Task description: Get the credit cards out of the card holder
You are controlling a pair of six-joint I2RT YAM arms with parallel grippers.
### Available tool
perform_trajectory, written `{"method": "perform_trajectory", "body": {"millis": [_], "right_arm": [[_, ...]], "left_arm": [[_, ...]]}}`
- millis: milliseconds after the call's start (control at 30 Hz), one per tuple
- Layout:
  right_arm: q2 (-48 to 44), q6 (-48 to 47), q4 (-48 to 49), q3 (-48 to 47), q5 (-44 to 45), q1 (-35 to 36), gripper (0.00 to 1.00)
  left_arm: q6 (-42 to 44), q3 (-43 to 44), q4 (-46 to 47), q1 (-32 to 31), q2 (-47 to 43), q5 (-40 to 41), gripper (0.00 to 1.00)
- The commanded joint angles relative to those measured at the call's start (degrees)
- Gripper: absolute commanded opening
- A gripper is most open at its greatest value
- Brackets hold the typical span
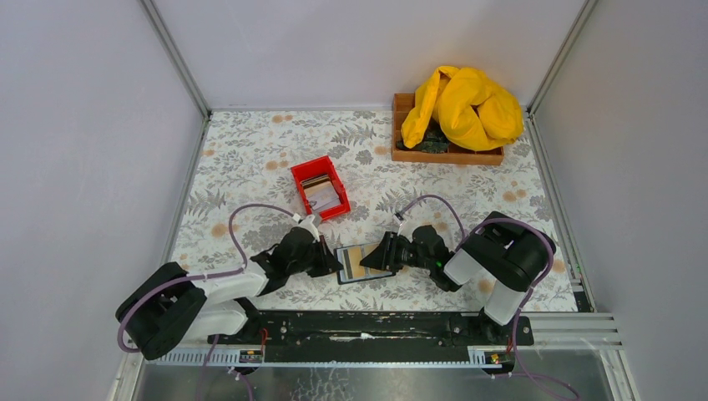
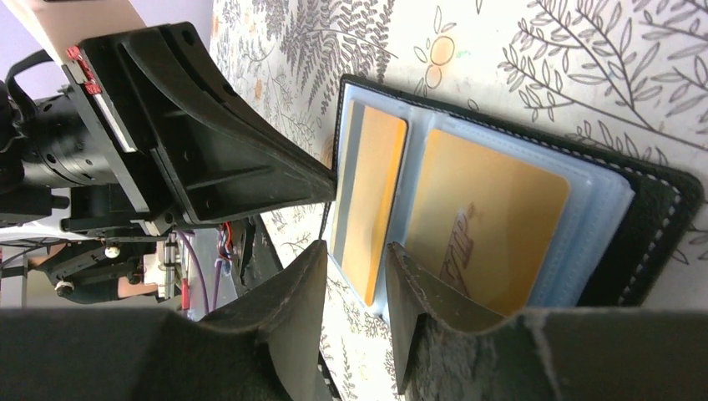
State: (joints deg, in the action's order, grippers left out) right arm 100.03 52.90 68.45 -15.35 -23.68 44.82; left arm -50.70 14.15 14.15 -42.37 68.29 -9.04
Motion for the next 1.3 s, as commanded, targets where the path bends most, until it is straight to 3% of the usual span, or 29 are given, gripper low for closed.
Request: {"method": "perform_trajectory", "body": {"millis": [0, 467, 800, 1267], "right_arm": [[-1.57, -1.09, -0.09, -2.18, -0.93, -0.33, 0.39], [-1.42, -2.67, -2.75, -3.39, -0.93, -0.34, 0.39], [-7.80, -11.10, -22.23, -7.87, 5.67, 0.53, 0.39], [-5.02, -2.79, -6.30, -4.29, -1.69, 0.49, 0.39]], "left_arm": [[-0.44, -1.82, 3.67, -0.49, 1.02, 0.00, 0.00], [-0.47, -1.67, 6.58, -0.57, 5.31, -0.41, 0.00], [-0.37, -1.41, 7.15, -0.52, 6.27, -0.68, 0.00], [-0.19, -1.08, 7.51, -0.52, 7.52, -0.85, 0.00]]}}
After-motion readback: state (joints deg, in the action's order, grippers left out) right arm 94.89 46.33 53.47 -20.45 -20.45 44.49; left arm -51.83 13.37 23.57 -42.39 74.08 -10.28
